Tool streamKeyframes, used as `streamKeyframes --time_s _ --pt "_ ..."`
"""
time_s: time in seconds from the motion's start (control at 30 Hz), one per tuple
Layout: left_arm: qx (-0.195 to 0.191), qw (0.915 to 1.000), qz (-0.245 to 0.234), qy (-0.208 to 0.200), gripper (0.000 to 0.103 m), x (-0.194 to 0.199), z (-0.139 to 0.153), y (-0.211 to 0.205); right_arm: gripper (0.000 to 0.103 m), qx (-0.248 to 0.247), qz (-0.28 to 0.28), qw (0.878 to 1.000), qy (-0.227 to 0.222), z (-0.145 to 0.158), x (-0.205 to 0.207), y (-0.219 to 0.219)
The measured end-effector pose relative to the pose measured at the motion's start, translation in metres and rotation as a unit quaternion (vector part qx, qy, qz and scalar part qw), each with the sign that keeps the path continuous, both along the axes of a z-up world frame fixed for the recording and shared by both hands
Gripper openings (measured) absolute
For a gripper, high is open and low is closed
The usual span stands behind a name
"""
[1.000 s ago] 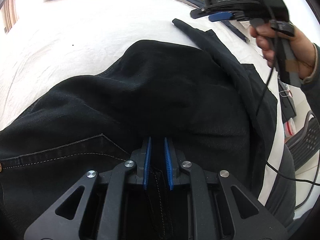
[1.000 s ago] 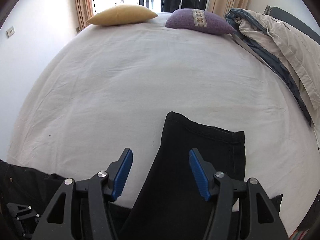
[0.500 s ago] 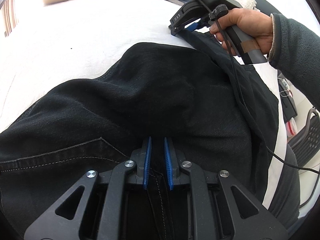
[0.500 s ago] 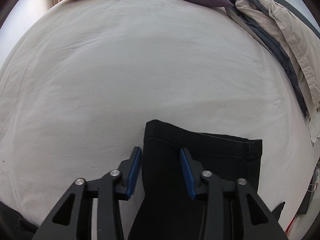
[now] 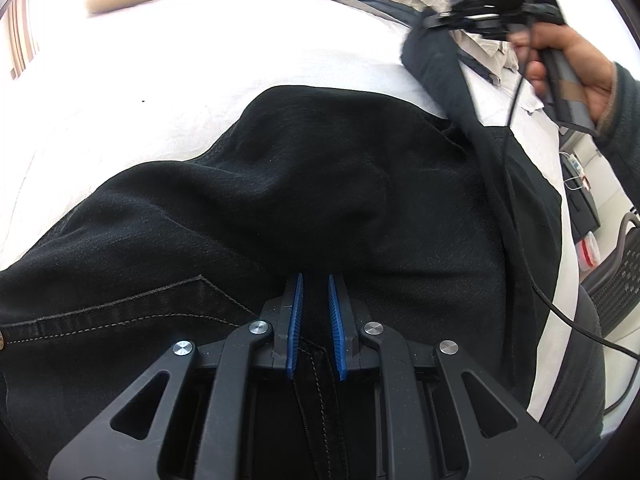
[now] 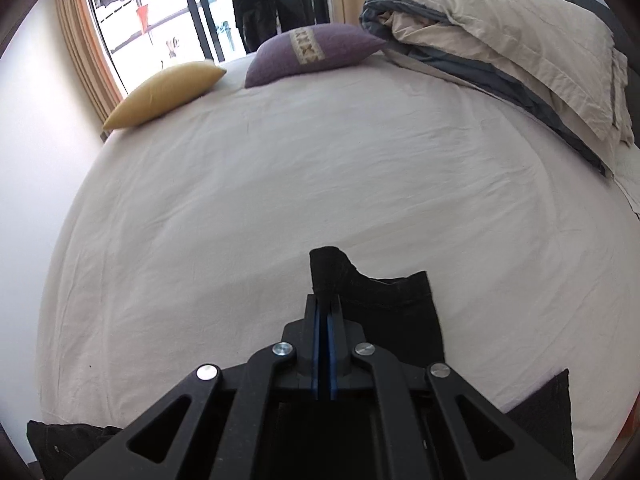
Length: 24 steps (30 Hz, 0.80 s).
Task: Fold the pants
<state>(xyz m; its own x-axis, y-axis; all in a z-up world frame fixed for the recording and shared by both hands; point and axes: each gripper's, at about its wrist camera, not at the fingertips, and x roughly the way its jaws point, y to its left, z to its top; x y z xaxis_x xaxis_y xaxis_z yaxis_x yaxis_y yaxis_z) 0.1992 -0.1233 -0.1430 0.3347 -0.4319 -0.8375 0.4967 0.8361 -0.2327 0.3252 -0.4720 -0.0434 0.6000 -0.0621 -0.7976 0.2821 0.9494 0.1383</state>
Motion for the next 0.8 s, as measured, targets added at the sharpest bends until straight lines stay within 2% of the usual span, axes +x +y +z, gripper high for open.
streamKeyframes --time_s 0.17,0.27,0.33,0.4,0.5,0.67,0.8 --pt "-0.004 0.9997 0.016 0.017 0.015 0.004 0.004 -0.001 0.003 0.031 -0.066 0.994 -0.078 0.038 -0.083 -0.060" --pt "0.004 0.9996 0.021 0.019 0.015 0.004 0.006 -0.005 0.003 0.056 -0.116 0.984 -0.121 0.048 -0.149 -0.095" --pt "0.009 0.9994 0.026 0.021 0.015 0.005 0.007 -0.007 0.003 0.074 -0.152 0.975 -0.144 0.044 -0.191 -0.114" --pt "0.014 0.9992 0.031 0.022 0.015 0.005 0.008 -0.010 0.003 0.087 -0.189 0.966 -0.152 0.030 -0.224 -0.130" --pt "0.027 0.9989 0.034 0.017 0.015 0.003 0.010 -0.017 0.003 0.125 -0.238 0.952 -0.146 -0.009 -0.259 -0.148" --pt "0.053 0.9980 0.034 0.008 0.015 0.000 0.013 -0.036 0.003 0.178 -0.291 0.934 -0.109 -0.075 -0.286 -0.166" --pt "0.064 0.9971 0.041 0.008 0.015 -0.002 0.011 -0.046 0.003 0.228 -0.324 0.912 -0.108 -0.104 -0.303 -0.181"
